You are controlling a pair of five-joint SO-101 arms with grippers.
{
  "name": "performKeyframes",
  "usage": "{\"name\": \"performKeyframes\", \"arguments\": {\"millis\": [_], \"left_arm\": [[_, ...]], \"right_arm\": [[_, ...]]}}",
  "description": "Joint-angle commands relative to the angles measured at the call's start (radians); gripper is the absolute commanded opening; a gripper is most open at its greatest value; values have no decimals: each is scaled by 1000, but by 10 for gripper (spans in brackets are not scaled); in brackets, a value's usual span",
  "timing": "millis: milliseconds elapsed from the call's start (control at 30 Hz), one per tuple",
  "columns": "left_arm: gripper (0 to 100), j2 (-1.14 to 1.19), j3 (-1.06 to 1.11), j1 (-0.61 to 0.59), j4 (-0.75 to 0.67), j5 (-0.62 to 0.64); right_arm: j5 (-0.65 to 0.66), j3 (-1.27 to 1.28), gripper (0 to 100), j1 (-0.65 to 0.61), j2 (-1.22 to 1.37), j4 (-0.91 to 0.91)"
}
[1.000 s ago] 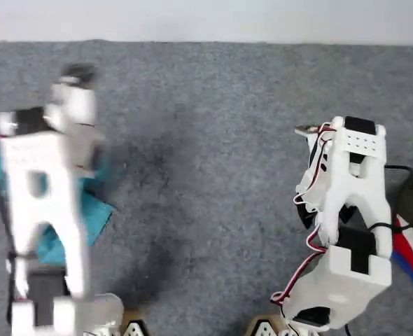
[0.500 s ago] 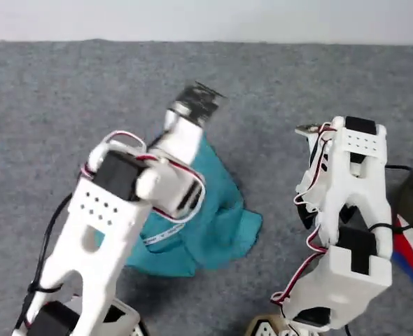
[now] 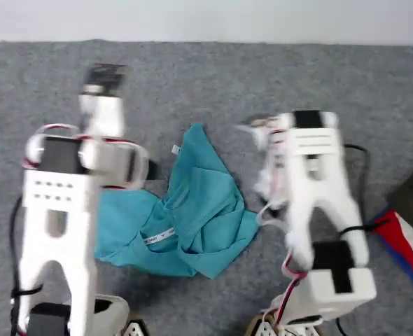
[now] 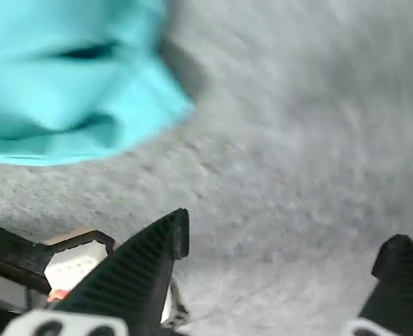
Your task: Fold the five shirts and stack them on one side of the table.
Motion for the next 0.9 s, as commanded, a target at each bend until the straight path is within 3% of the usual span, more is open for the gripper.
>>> {"name": "performKeyframes", "arguments": {"millis": [0,133,400,600,867], "left_arm": [[247,-11,77,-311,28,-160],[242,-11,202,-595,28,-313],[242,-9,275,-1023,26,-559],[242,-9,275,-1188,26,-681],[242,-2,275,-1275,26,-697]], "right_arm": [[14,-8,414,-266,-70,35],[12,-37,414,-444,-22,-24],[9,-367,414,-519,262,42],[6,-462,414,-636,302,44],[5,-456,413,-730,377,44]]}}
